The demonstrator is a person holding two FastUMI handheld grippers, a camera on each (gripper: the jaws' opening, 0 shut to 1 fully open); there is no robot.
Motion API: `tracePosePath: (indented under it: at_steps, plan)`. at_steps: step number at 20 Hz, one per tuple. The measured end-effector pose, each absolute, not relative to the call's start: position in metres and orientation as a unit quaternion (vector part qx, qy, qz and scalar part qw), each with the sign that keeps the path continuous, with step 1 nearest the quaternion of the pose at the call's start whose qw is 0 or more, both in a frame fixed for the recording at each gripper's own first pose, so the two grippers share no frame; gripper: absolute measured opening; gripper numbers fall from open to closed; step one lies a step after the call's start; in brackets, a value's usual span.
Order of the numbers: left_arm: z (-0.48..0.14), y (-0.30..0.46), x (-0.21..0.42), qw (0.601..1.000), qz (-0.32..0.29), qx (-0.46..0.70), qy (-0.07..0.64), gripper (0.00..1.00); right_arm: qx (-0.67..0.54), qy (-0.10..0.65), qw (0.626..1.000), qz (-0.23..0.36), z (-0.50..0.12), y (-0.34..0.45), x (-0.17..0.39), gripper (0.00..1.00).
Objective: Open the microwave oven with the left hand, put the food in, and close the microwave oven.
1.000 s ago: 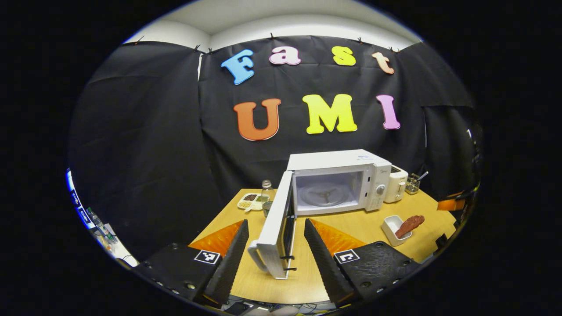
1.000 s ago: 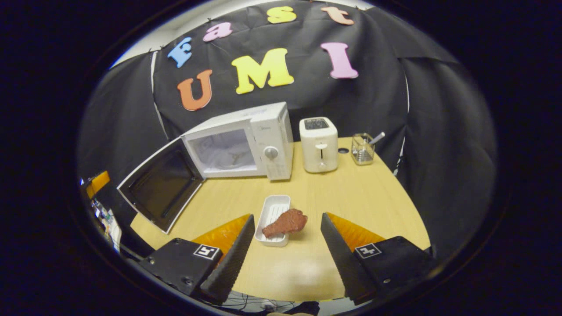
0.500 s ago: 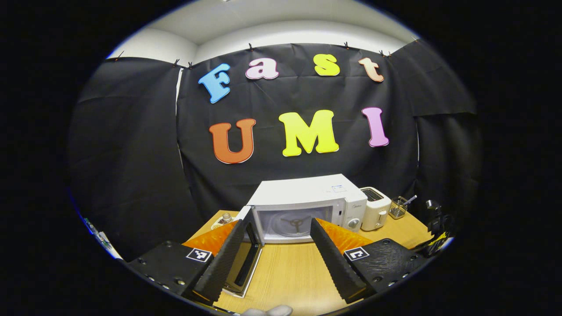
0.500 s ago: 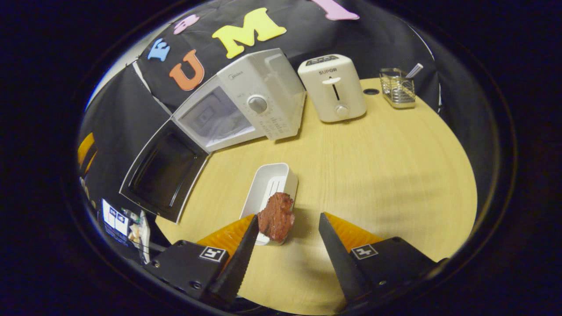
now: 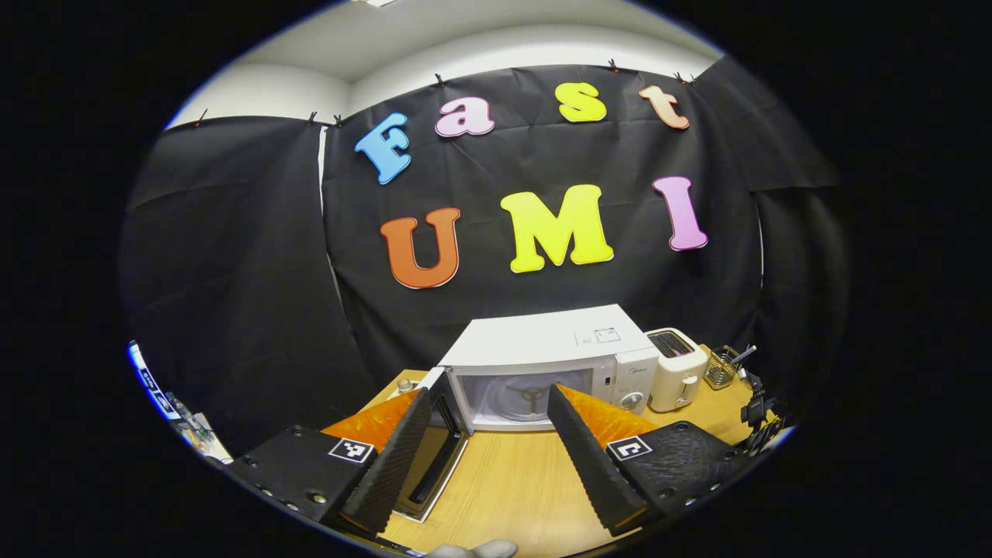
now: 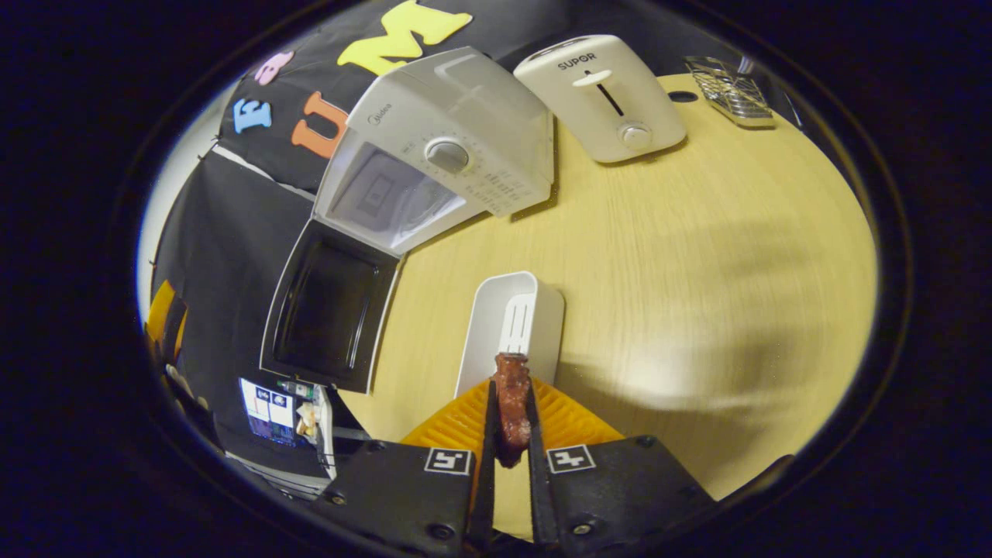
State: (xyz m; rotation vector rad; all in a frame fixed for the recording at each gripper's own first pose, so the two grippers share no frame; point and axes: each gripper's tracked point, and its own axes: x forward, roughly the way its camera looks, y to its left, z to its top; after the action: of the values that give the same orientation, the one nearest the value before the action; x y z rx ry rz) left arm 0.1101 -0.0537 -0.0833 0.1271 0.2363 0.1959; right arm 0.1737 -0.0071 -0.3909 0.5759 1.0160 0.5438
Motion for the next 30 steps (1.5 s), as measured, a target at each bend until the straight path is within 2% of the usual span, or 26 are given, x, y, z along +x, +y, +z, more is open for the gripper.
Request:
tracePosePath:
  at_steps: [3, 9, 14, 19, 26, 30]
  plan:
    - [-0.081, -0.053, 0.107, 0.985, 0.106, 0.070, 0.116, 0.94, 0.259, 0.474, 0.798, 0.268, -0.386, 0.000, 0.172, 0.17]
    - [-0.078, -0.040, 0.101, 0.987, 0.106, 0.061, 0.107, 0.94, 0.264, 0.443, 0.809, 0.283, -0.336, 0.019, 0.174, 0.17]
    - [-0.078, -0.021, 0.096, 0.989, 0.082, 0.058, 0.105, 0.94, 0.276, 0.391, 0.830, 0.286, -0.282, 0.062, 0.182, 0.17]
    - [-0.086, 0.010, 0.081, 0.990, 0.042, 0.067, 0.117, 0.94, 0.314, 0.316, 0.859, 0.253, -0.248, 0.129, 0.204, 0.17]
    - [-0.104, 0.052, 0.067, 0.989, -0.010, 0.071, 0.130, 0.94, 0.401, 0.236, 0.863, 0.199, -0.244, 0.216, 0.266, 0.16]
    - [-0.124, 0.072, 0.066, 0.988, -0.020, 0.063, 0.138, 0.94, 0.477, 0.179, 0.847, 0.154, -0.243, 0.252, 0.311, 0.17]
